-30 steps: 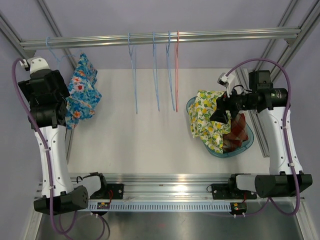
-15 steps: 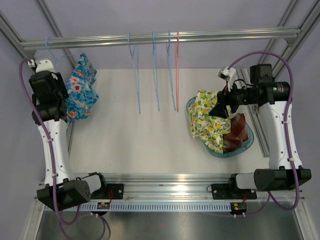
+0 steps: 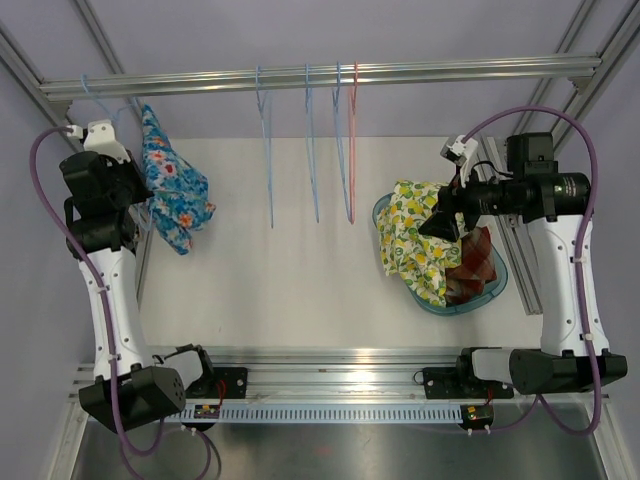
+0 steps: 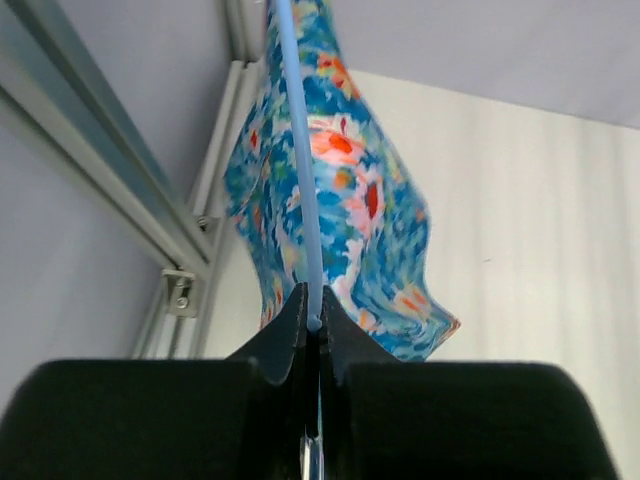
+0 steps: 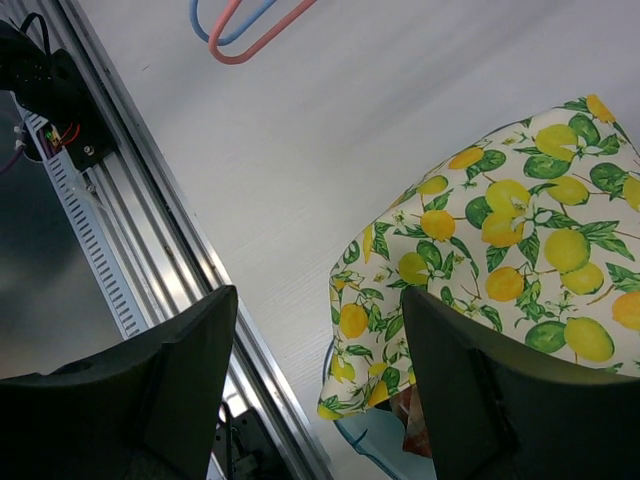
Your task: Remove the skirt from the hanger
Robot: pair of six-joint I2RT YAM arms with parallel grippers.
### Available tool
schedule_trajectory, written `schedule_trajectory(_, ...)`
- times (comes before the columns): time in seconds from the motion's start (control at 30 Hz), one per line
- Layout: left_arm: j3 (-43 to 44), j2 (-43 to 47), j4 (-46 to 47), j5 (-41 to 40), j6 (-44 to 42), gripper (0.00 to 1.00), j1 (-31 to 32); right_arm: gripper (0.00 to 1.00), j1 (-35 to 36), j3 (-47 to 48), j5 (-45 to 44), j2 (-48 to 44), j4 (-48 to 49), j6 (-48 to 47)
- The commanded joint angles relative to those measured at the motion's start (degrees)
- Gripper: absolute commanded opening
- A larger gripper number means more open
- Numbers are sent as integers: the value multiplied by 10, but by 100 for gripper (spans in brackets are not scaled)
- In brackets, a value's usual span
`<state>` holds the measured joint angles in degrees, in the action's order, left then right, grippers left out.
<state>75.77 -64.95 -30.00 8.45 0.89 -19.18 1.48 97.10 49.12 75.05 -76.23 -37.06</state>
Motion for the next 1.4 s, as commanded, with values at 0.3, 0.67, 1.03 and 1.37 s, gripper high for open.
schedule_trajectory(0.3,42,67,144,129,93,0,-4,75,-1,-38,69,-52,44,1)
schedule_trajectory(0.67,35,74,161,240,122,0,-4,75,-1,-58,97,-75,52,-35)
schedule_trajectory(1.03,-57,171,166,280,167,0,5,77,6,-53,145,-57,-17,-125)
schedule_trajectory(1.37,-78,200,85,257,185,0,100,78,189,-56,77,-54,41,-109)
